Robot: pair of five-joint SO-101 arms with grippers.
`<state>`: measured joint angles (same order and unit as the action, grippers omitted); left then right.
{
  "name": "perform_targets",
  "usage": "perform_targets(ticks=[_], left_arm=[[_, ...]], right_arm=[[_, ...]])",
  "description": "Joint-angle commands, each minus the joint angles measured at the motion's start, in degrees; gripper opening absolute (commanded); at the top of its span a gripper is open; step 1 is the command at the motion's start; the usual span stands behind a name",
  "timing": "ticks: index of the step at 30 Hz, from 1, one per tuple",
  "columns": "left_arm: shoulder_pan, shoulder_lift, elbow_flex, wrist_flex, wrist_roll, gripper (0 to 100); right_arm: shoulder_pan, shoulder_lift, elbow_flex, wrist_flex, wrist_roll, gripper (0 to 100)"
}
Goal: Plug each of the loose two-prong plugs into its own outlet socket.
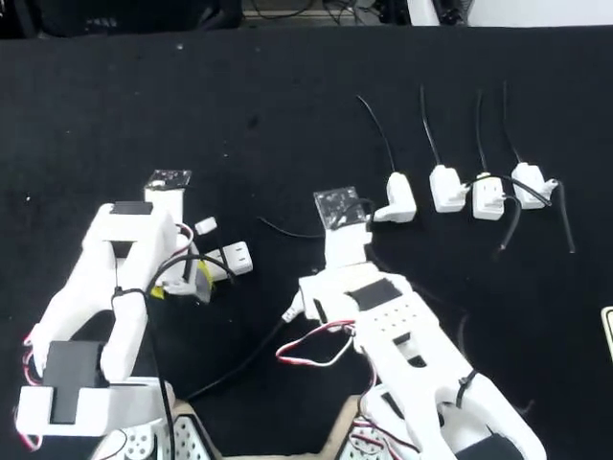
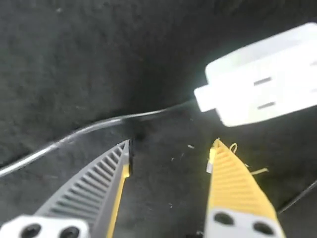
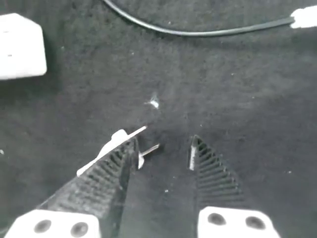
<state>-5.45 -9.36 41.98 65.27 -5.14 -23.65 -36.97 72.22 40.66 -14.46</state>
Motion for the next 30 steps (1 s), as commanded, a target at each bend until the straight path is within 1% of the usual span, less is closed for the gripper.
perform_targets(ticks=[1,4,6,9,11,13,16,19,22,25,30], left_arm=[[-5.32,-2.37,1.36,-2.99,-5.27,26],[-10.24,-2.37,2.42,-7.82,-6.24,26],[-11.91,-2.81,2.24,-8.35,-6.15,26],[-12.09,-2.9,2.24,-8.62,-6.15,26],[-12.62,-2.46,2.15,-11.25,-6.07,26],[-13.93,-2.37,2.42,-13.71,-5.98,26],[-14.81,-2.9,2.07,-14.15,-3.34,26],[-13.67,-2.99,1.45,-12.13,-1.14,26],[-10.59,-2.99,1.19,-9.05,1.93,26],[-7.87,-2.99,1.19,-8.44,6.77,26],[-7.25,-2.81,1.71,-8.53,11.52,26]], right_arm=[[-3.25,-1.45,-4.26,0.35,-2.02,16.2],[-9.05,-1.45,-4.35,-0.09,-1.85,16.2],[-12.48,-1.63,-4.18,-0.7,-1.85,16.3],[-13.1,-1.45,-3.91,-2.29,-2.29,16.0],[-13.1,-1.45,-4.0,-2.46,-2.37,16.0],[-13.27,-1.45,-4.18,-1.49,-2.46,16.0],[-13.36,-1.8,-4.35,1.76,-2.46,16.2],[-13.45,-1.8,-4.44,4.84,-3.08,16.3],[-13.45,-1.54,-4.44,6.33,-8.44,16.3],[-13.27,-1.71,-4.44,6.33,-12.22,16.3],[-13.36,-1.36,-4.09,6.07,-13.27,16.3]])
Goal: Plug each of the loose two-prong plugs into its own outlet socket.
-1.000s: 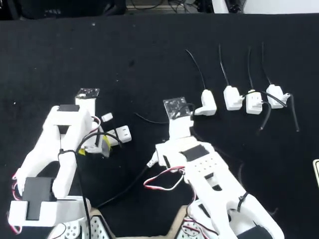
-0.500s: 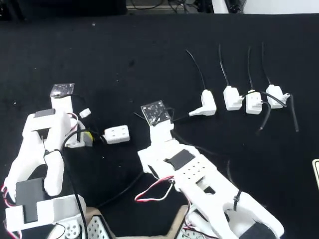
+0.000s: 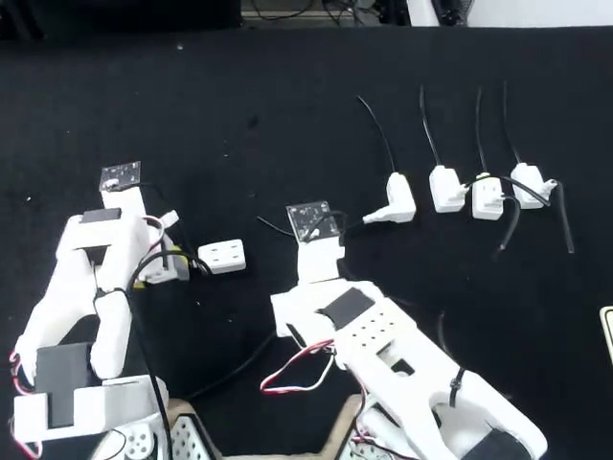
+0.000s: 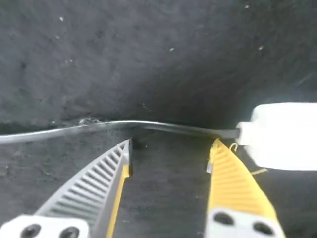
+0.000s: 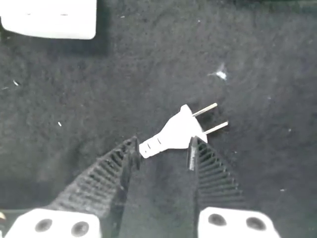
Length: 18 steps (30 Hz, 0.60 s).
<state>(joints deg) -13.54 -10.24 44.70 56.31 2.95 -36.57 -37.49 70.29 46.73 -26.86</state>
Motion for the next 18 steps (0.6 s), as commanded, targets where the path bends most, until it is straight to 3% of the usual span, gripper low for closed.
perform_targets(ticks=[1,6,18], left_arm=[[0.92,-1.85,-0.4,-0.09,4.04,26],[0.57,-2.02,3.47,-4.66,4.31,26],[0.57,-2.02,3.65,-4.75,4.4,26]], right_arm=[[-0.18,-0.84,-1.98,-0.09,-0.88,16.3],[3.52,-0.84,-1.63,0.35,-0.88,16.3],[9.05,-0.84,-1.8,3.16,-0.97,16.2]])
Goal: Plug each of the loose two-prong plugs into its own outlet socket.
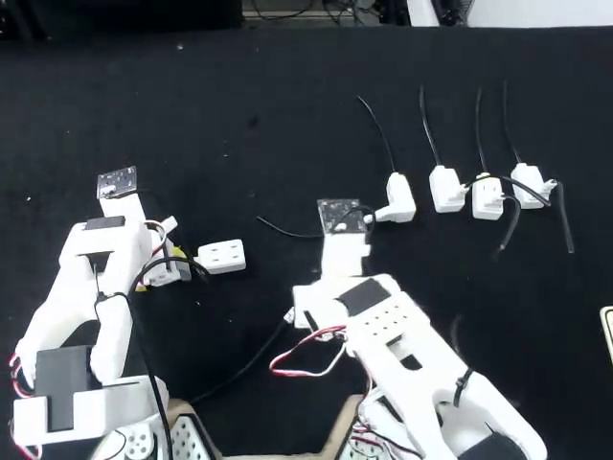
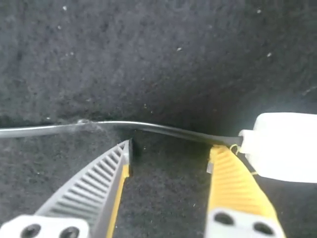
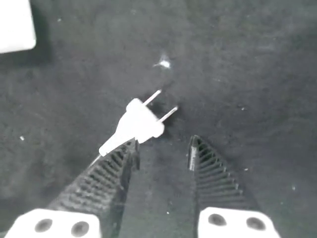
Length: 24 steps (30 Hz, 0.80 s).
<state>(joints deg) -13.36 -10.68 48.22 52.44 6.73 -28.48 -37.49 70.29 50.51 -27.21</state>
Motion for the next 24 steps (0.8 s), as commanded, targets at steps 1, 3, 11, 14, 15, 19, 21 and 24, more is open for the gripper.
perform_targets(ticks=[1,3,11,14,15,19,21,24], left_arm=[[0.4,-1.58,0.13,-0.88,0.62,26],[0.4,-1.58,0.13,-0.97,0.62,26],[0.4,-1.58,0.13,-0.62,0.62,26],[0.4,-1.58,0.13,-0.62,0.62,26],[0.4,-1.58,0.13,-0.62,0.62,26],[0.31,-1.58,0.57,-0.79,0.62,26],[0.31,-1.67,0.75,-0.97,0.62,26],[0.31,-1.67,0.75,-0.97,0.53,26]], right_arm=[[0.62,-0.84,-1.8,-1.76,-0.7,16.1],[-0.88,-0.84,-1.71,-3.87,-3.43,16.0],[-4.48,6.73,-2.24,-9.41,-7.82,16.2],[-4.48,13.67,-6.37,-8.79,-7.91,16.2],[-4.48,15.6,-7.96,-8.09,-7.91,16.2],[-4.57,22.11,-12.88,-6.95,-7.82,16.3],[-4.57,24.57,-14.55,-6.59,-7.47,16.3],[-4.04,26.33,-15.78,-6.42,-7.47,16.3]])
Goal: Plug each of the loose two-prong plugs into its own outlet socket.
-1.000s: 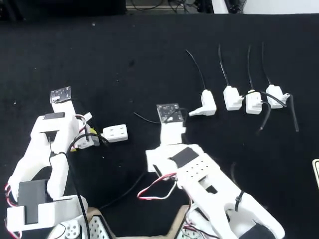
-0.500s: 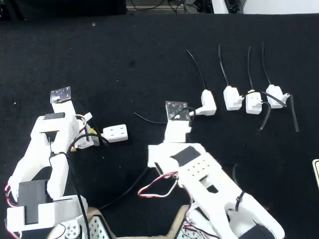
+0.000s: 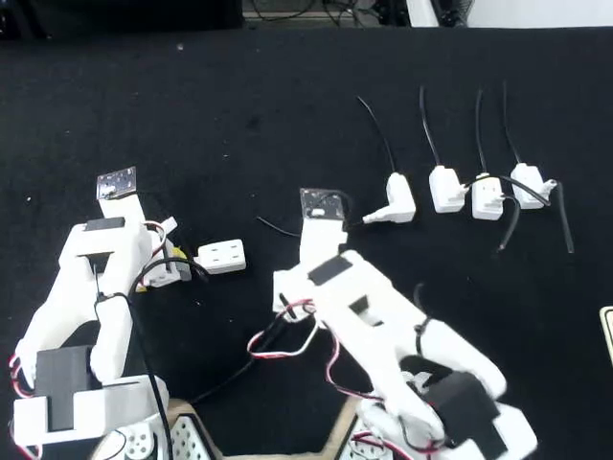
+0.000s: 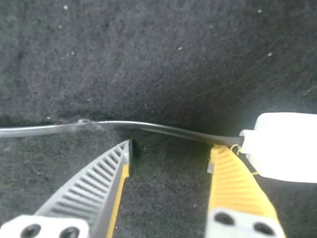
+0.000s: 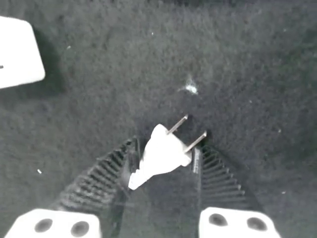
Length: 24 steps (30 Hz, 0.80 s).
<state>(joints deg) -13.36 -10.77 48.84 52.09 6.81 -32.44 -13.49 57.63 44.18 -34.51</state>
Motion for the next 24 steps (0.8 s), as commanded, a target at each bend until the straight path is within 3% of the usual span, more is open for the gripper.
perform_targets(ticks=[1,5,7,10,15,20,24], left_arm=[[0.31,-1.58,0.13,-0.62,0.44,26],[0.31,-1.58,0.22,-0.62,0.35,26],[0.31,-1.58,0.04,-0.62,0.35,26],[0.31,-1.58,0.04,-0.62,0.35,26],[0.31,-1.58,-0.04,-0.62,0.35,26],[0.22,-1.58,-0.04,-0.62,0.35,26],[0.22,-1.58,-0.04,-0.62,0.35,26]], right_arm=[[0.53,2.42,-3.21,-0.09,-0.18,16.3],[2.37,0.48,-1.71,-0.09,0.09,14.9],[2.99,-1.98,-0.66,-0.18,2.37,9.3],[5.54,-7.16,-0.4,-0.18,11.69,1.1],[10.29,-15.52,-0.4,-0.18,29.71,9.1],[14.51,-21.23,-0.92,-0.18,42.9,9.2],[17.41,-25.89,-4.0,-0.18,57.93,9.2]])
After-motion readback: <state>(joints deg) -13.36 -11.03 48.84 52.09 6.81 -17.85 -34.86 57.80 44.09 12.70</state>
